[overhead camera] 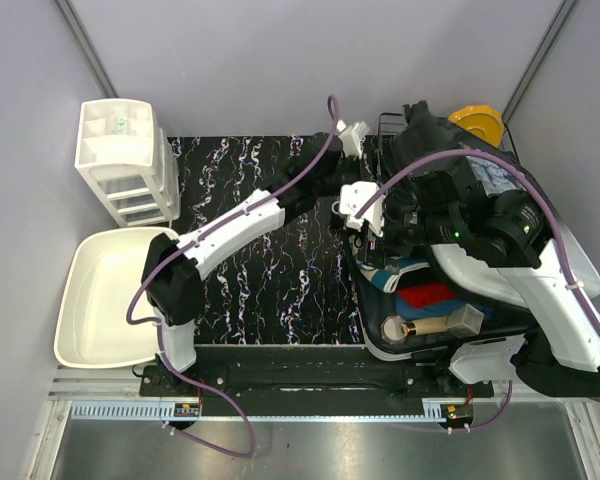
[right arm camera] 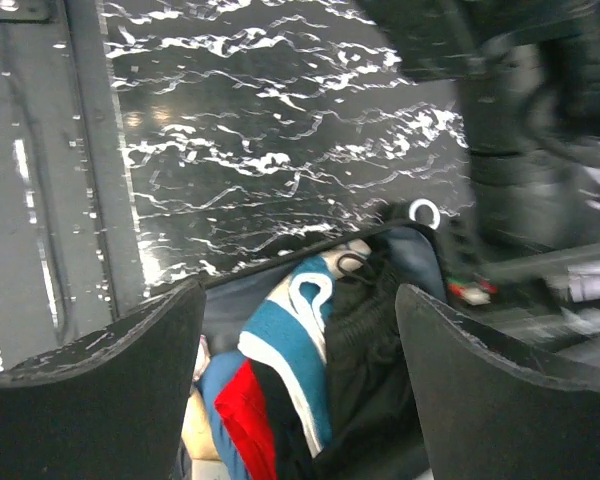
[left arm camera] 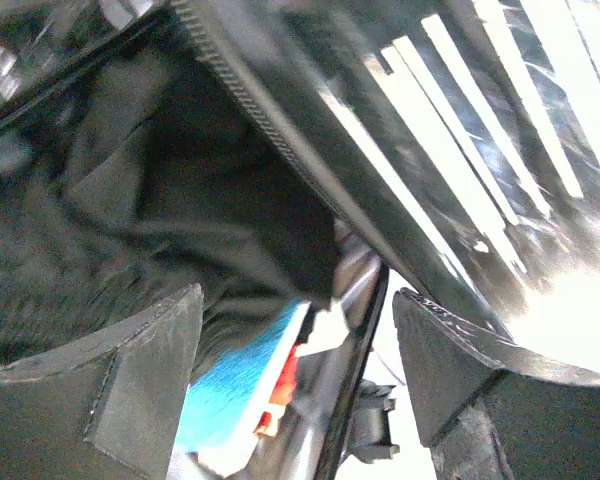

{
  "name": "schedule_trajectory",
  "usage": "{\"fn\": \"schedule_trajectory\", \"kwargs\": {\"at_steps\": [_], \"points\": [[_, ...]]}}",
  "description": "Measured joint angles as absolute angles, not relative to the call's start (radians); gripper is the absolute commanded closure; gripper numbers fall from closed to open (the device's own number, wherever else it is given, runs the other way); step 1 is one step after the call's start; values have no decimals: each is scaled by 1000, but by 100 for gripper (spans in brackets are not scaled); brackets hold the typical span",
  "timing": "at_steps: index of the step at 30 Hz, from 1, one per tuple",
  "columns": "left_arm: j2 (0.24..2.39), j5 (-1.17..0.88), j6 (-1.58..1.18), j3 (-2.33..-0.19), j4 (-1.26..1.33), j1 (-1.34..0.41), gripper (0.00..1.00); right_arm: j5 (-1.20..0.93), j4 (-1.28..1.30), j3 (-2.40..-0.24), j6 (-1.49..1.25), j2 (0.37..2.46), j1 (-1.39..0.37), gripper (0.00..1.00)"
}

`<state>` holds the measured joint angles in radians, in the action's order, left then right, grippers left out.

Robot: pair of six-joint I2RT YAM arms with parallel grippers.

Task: Open, take out, and arrange the luggage

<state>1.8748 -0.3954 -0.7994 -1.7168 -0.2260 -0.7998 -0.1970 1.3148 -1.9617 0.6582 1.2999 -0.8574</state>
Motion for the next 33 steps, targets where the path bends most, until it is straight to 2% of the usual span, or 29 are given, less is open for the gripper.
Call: {"fn": "schedule_trajectory", "kwargs": {"at_steps": [5,9,13,20,25,29,33], "points": [[1879,-451,-790,-1832,-80,-826,19,-281,1334,-1936,688,1296,-877,22],[1929,-492,-782,-1919,-21,-837,19,-247,1331,-1839,701,1281,-969,33],[2000,-509,-773,-1979,47,-830,18,-105,1336,-1702,712,1277,-1074,39],[2038,-522,-757,-1997,116,-826,18,237,1338,-1494,725,1286,-1093,51],[2040,-542,-744,-2019,128,-826,18,491,1350,-1473,720,1308,-1093,52],[2040,-552,-717,-2036,121,-828,17,639,1350,-1467,711,1306,-1056,55],[2040,-556,-699,-2036,101,-830,15,752,1347,-1467,724,1286,-918,55]]}}
